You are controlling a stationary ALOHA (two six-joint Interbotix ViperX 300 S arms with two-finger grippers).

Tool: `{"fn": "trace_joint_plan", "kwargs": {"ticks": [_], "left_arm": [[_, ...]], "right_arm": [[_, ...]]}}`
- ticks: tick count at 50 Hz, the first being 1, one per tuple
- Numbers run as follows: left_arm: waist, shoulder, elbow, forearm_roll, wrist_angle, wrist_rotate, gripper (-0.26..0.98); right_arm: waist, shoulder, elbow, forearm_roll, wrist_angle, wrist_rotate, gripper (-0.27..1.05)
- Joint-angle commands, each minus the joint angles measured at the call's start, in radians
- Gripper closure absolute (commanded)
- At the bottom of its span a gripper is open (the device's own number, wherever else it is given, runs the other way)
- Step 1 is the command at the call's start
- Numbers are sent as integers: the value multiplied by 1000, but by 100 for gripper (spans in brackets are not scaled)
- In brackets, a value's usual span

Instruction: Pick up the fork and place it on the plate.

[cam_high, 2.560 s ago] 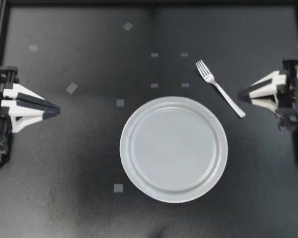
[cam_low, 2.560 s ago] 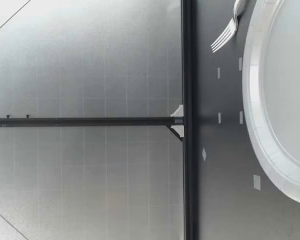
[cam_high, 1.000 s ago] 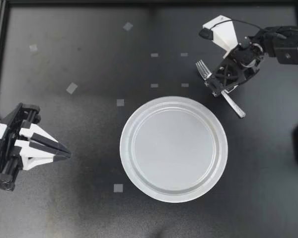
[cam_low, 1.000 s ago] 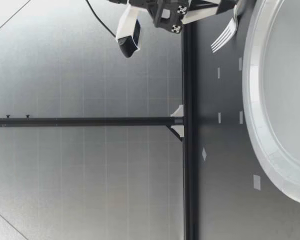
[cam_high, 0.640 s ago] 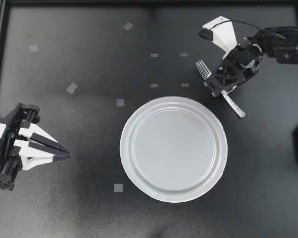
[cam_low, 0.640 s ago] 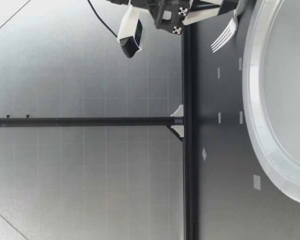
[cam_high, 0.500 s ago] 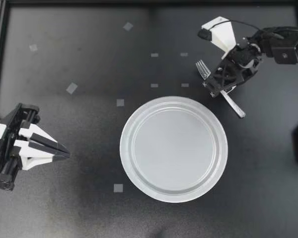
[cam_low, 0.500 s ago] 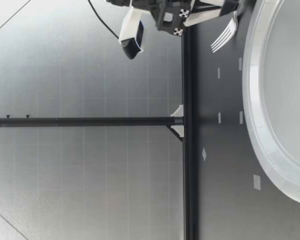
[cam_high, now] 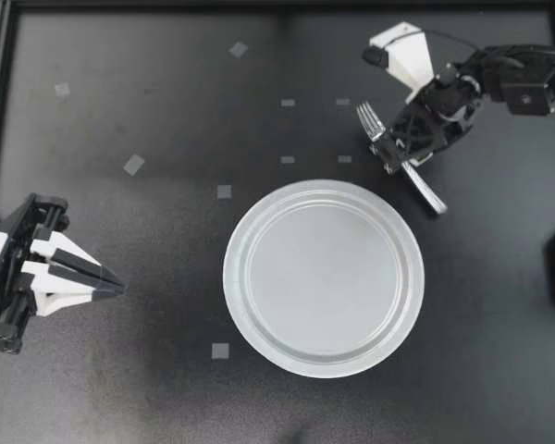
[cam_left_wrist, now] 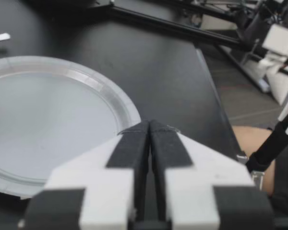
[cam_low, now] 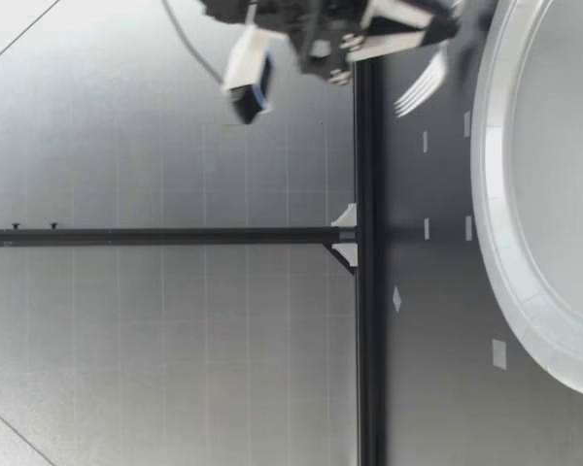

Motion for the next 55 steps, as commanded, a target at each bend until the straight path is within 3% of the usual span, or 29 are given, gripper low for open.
{"fn": "trace_joint_plan", "kwargs": {"ticks": [1,8,18,24,31,43,50,55], "left_arm": [[-5,-9,11,2,-51,2,56],[-3,-11,46,-2,-160,2,56],[-5,15,54,-38,-305,11,56],[14,40,43,-37,-293,98,56],[48,52,26,-40,-229,322,56],[48,57,-92,-80,-282,362,55],[49,104,-91,-109,-331,319,53],[49,153,-98,-109,-345,281,41]], "right_arm": [[26,-109,-60,0,-2,-5,87],[92,-201,-163,0,3,-40,88],[311,-299,-351,18,-175,-232,88],[388,-325,-337,112,-408,-224,88],[405,-347,-232,190,-572,-232,88],[459,-325,-81,3,-960,-270,88],[522,-273,-92,-150,-1131,-250,88],[545,-239,-138,-236,-1141,-213,88]]}}
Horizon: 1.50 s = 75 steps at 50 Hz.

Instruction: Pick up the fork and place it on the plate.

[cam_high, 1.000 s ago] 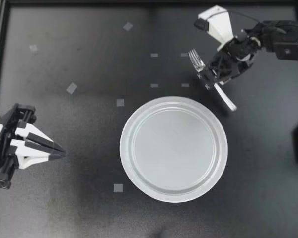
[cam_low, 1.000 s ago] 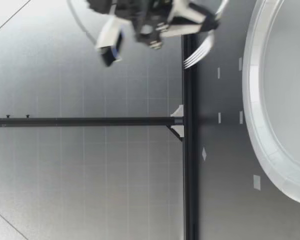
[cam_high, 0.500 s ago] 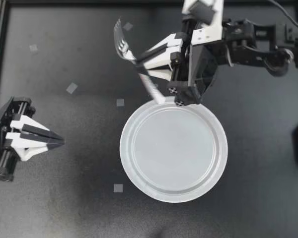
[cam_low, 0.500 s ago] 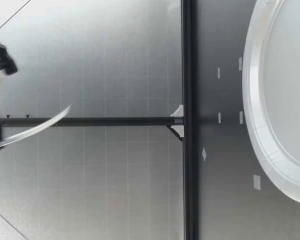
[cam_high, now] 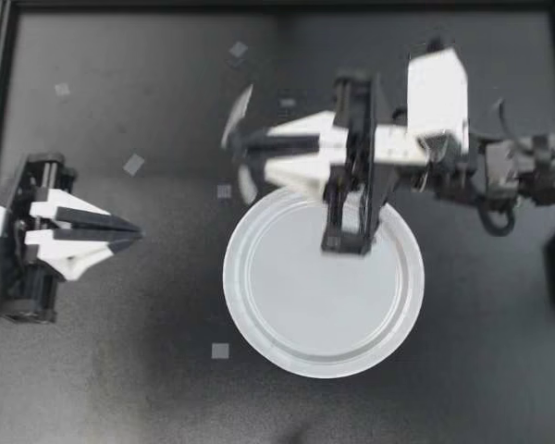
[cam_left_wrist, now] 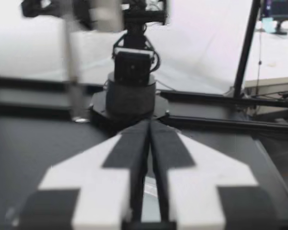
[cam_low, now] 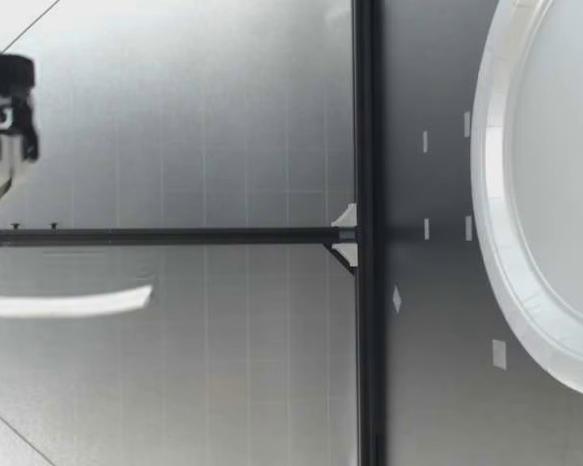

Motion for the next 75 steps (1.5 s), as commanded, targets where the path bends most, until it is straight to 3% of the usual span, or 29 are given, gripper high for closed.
{"fn": "trace_joint_plan", "kwargs": {"ticks": [1,9,12,38,54,75], "left_arm": [[3,44,-34,-2,-29,-31,36],[3,86,-48,-2,-60,-49,2],[3,89,-51,-2,-64,-51,0],[3,209,-95,-2,-61,-57,5],[2,166,-64,9,-60,-107,39],[0,138,-48,31,-29,-110,46]], "right_arm": [[41,37,-83,-135,-48,46,88],[66,91,-155,-225,-57,114,88],[66,115,-170,-242,-72,133,88],[63,244,-256,-279,-172,156,88],[61,236,-250,-281,-133,153,88],[58,230,-239,-281,-137,152,88]]}}
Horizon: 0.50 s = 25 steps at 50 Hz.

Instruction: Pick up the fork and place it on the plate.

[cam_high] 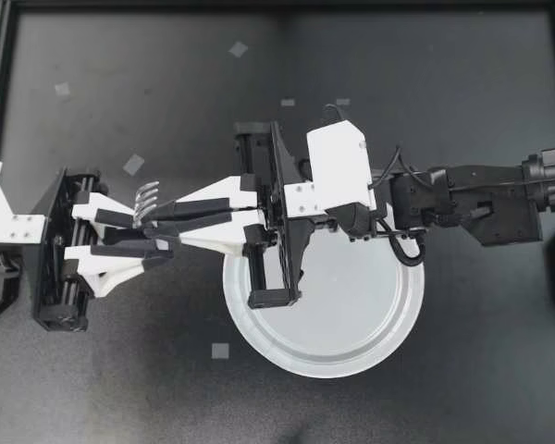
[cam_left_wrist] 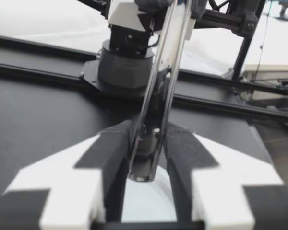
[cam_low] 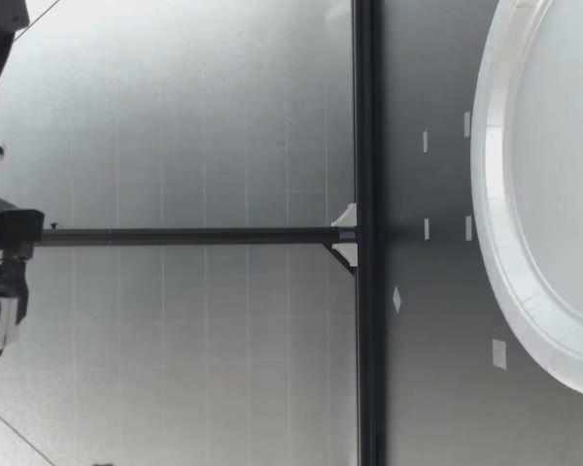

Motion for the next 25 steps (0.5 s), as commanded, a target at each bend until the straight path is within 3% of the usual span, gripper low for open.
{"fn": "trace_joint_plan", "kwargs": {"ticks": [1,11,18,21,25], "left_arm": [[2,-8,-11,15,12,3,47],[0,-9,-11,15,14,2,68],[2,-9,-11,15,15,-8,70],[2,-11,-12,15,18,-9,70],[0,-14,-15,15,35,-11,70]], "right_arm": [[-6,-29,-12,-2,-9,-2,88],[-12,-25,-12,-2,-11,0,88],[-17,-9,-12,0,-3,3,85],[-17,-8,-12,0,2,3,78],[-17,-15,-2,0,12,3,54]]}}
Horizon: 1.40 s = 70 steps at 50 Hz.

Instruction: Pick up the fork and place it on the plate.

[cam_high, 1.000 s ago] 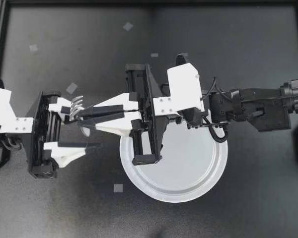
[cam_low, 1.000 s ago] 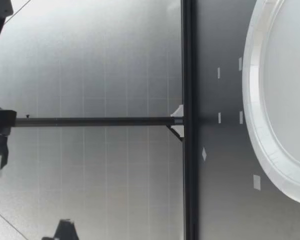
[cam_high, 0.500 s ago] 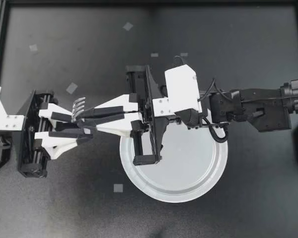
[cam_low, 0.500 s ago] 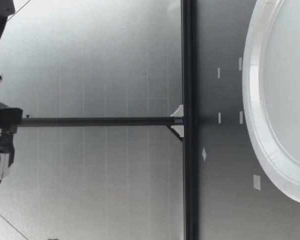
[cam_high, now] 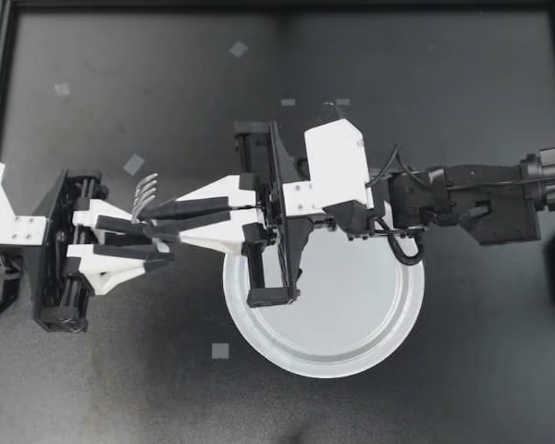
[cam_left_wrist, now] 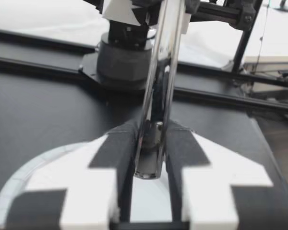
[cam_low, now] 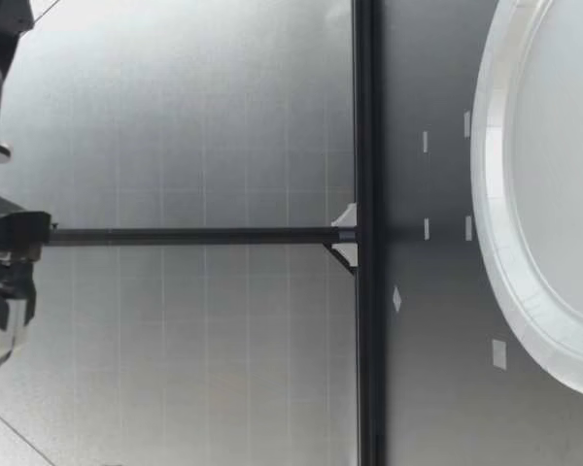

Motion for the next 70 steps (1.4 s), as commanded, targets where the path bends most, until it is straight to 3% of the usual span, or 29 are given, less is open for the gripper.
{"fn": "trace_joint_plan", "kwargs": {"ticks": [1,6,9,20,23,32,40,54,70], "left_arm": [[-2,-14,-15,5,18,-5,70],[-2,-29,-14,5,49,-5,70],[-2,-44,-11,3,72,-5,70],[-2,-149,-2,2,202,-8,70],[-2,-178,-3,-17,314,-17,70],[28,-163,-26,-179,795,-86,70],[46,-34,-37,-202,1005,-190,70],[44,215,-133,-199,1129,-210,70],[46,413,-258,-152,1057,-184,70]], "right_arm": [[-12,-25,2,2,11,-3,47],[-21,-43,14,3,14,0,6],[-32,-57,31,6,18,2,-7],[-84,-156,163,46,66,5,-2],[-98,-202,230,75,100,6,-2],[-106,-308,403,196,221,8,-2],[-106,-319,477,249,222,28,-2],[-106,-321,488,249,216,37,-2],[-98,-305,503,247,178,46,-2]]}}
